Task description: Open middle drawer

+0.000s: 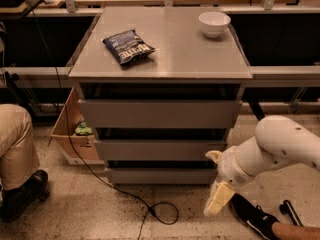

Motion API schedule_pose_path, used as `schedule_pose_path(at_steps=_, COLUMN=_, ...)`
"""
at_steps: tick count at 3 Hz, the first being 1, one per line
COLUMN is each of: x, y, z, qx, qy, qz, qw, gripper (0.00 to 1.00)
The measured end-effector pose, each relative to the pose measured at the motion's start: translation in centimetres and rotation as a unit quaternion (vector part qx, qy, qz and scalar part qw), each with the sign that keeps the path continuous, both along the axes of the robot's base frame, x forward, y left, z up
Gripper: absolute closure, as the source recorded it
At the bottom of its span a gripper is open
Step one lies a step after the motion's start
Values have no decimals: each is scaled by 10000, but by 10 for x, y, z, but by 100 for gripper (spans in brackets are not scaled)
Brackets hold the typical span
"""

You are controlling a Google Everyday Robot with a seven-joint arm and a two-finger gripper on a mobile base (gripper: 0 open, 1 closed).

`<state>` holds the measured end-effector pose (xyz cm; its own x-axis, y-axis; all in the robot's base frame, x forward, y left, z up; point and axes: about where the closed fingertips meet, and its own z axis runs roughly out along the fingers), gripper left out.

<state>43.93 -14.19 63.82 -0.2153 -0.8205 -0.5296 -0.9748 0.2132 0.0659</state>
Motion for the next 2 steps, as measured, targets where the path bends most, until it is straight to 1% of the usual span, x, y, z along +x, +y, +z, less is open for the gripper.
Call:
schedule_pose_path(at_steps=1, x=12, y=9, z=-49, qx=283, qy=-33, qz=123, qw=9995, gripper=0)
schedule_pose_path(at_steps=2, x=27, y=31, z=-131, qx=654, qy=254, qz=316, qw=9970, gripper=0)
